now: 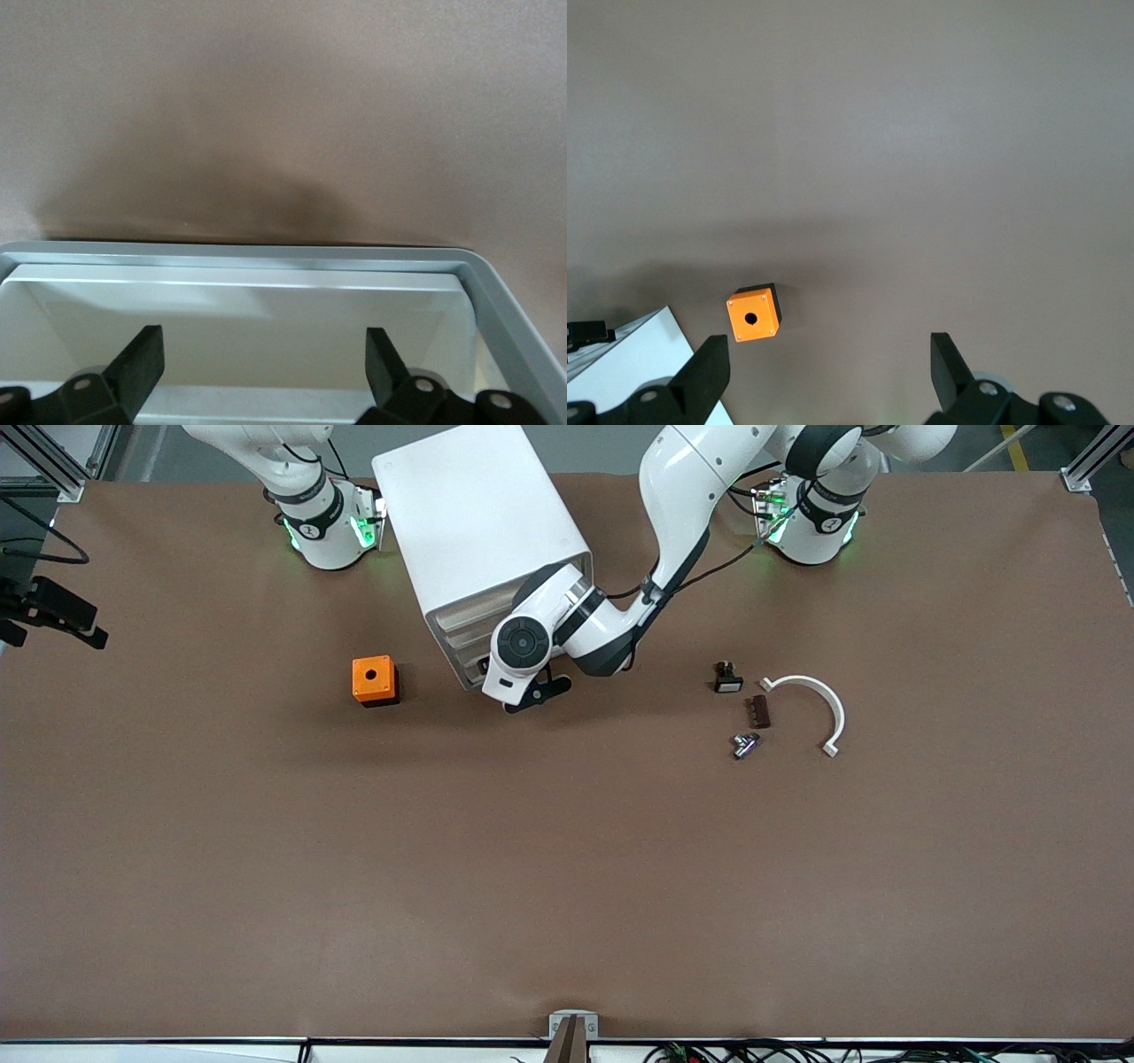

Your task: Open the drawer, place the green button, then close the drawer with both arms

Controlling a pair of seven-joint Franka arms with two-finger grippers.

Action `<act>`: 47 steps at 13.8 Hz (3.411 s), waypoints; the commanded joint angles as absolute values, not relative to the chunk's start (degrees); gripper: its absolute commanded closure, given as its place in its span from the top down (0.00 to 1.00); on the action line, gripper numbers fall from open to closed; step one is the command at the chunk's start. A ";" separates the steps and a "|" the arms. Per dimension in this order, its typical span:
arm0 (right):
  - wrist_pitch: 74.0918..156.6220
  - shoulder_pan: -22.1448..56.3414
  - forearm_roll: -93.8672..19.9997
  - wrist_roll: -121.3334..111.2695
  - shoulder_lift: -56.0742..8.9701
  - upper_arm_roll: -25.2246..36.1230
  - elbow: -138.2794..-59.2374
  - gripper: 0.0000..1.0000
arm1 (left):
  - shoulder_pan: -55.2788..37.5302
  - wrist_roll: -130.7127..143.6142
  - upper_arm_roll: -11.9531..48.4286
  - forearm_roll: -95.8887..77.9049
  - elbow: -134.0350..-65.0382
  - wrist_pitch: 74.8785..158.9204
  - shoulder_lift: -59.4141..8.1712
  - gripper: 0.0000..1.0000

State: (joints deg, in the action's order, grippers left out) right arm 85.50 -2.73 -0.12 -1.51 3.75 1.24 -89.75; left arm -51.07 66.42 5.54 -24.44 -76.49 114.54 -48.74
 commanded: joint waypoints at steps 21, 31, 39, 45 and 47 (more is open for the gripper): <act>88.68 -3.43 -0.44 -1.14 8.88 1.32 -95.89 1.00 | -33.68 66.80 4.39 -24.79 -76.55 114.08 -32.70 1.00; 88.68 -3.51 -0.35 -1.14 8.88 1.32 -95.89 1.00 | -20.48 66.80 5.01 -16.70 -76.46 114.08 -31.20 1.00; 89.30 -3.34 0.09 -1.23 8.88 1.23 -95.89 1.00 | -18.90 66.53 5.01 -16.44 -76.29 114.43 -31.46 1.00; 88.77 -2.20 0.09 -1.14 8.96 0.79 -95.98 1.00 | -18.02 59.62 4.75 -16.35 -76.46 114.00 -30.94 1.00; 88.68 0.08 0.18 -1.05 9.05 0.97 -95.98 1.00 | -17.23 54.78 4.48 -16.17 -76.64 110.42 -29.54 1.00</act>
